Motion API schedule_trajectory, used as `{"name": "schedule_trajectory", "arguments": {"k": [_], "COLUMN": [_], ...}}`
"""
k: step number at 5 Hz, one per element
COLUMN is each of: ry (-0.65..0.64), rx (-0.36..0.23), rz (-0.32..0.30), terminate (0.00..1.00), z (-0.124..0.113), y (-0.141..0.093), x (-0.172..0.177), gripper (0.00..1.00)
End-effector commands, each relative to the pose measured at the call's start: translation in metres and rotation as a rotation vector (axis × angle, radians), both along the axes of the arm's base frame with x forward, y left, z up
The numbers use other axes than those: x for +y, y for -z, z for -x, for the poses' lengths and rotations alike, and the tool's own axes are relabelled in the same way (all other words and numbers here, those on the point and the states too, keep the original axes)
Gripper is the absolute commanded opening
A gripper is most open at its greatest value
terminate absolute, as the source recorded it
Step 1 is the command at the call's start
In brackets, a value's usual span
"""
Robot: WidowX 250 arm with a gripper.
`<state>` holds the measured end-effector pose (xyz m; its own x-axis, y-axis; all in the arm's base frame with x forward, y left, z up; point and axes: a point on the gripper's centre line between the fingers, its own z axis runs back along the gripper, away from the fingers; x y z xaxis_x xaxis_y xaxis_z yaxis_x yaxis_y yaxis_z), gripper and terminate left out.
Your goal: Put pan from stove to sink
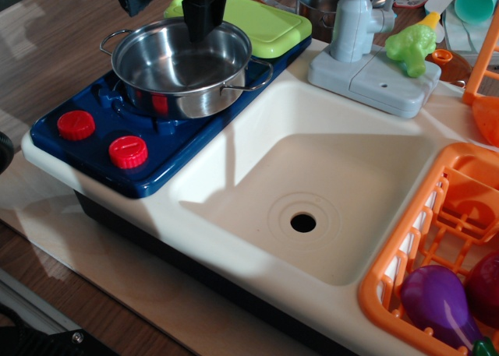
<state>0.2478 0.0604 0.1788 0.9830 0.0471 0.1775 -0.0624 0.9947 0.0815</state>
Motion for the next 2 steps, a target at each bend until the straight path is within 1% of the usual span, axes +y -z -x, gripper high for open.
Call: {"name": "schedule_trajectory", "arguments": {"k": [1,2], "ry": [-0.102,-0.215], "rx": [-0.056,-0.050], "rz": [-0.019,-0.071], "terminate": [0.00,0.00], "z": [-0.0086,-0.0049], "y": [-0.0057,-0.0016], "x": [0.0161,0.0164], "gripper": [1.00,1.00]}}
